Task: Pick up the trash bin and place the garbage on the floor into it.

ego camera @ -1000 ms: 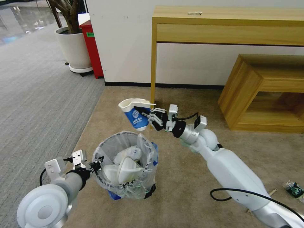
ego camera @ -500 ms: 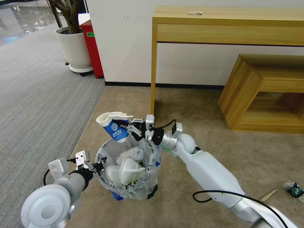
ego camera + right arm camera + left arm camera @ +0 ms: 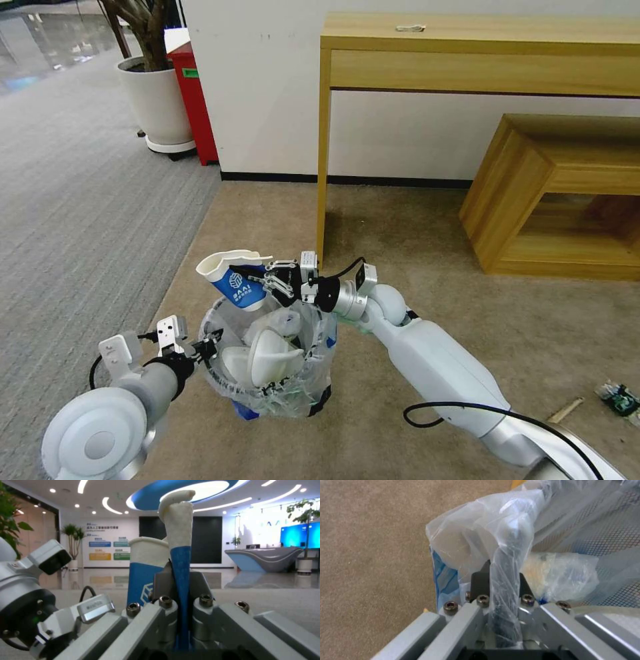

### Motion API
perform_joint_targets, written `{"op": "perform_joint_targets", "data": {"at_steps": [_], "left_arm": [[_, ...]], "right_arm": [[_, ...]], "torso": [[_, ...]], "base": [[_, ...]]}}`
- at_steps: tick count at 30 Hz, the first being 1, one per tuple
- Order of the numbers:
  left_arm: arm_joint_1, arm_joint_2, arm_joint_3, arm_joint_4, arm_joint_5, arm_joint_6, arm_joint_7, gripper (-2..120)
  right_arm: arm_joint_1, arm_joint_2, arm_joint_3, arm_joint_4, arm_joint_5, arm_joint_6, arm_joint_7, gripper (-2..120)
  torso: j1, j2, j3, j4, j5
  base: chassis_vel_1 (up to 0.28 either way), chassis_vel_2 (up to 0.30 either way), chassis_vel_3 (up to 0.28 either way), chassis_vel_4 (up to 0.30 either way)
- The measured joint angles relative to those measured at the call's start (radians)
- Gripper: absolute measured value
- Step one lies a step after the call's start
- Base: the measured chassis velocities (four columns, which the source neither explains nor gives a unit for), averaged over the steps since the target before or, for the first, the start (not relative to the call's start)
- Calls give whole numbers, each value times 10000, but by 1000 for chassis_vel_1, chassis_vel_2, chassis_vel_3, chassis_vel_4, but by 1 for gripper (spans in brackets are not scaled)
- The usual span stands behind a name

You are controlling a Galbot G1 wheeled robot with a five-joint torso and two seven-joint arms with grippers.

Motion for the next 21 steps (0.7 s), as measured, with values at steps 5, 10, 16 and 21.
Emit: {"op": "perform_joint_targets", "data": {"at_steps": [5,10,16,21], "left_arm": [[52,11,-29,-117,-114,0,-23,1],[123,1,-56,-211,-134,-1,-43,1],[157,-6,-82,-241,-118,0,-54,1],[161,-11,-90,-241,-95,0,-57,1]], "right_arm": [[0,-2,6,-31,-51,61,119,2],[-6,-4,6,-63,-120,117,285,19],[-31,-10,-13,-76,-177,176,411,42],[-41,-32,-23,-98,-204,204,411,64]], "torso": [[0,0,0,0,1],[0,1,0,0,0],[0,0,0,0,0],[0,0,0,0,0]], "base": [[0,0,0,0],[0,0,0,0],[0,0,0,0],[0,0,0,0]]}}
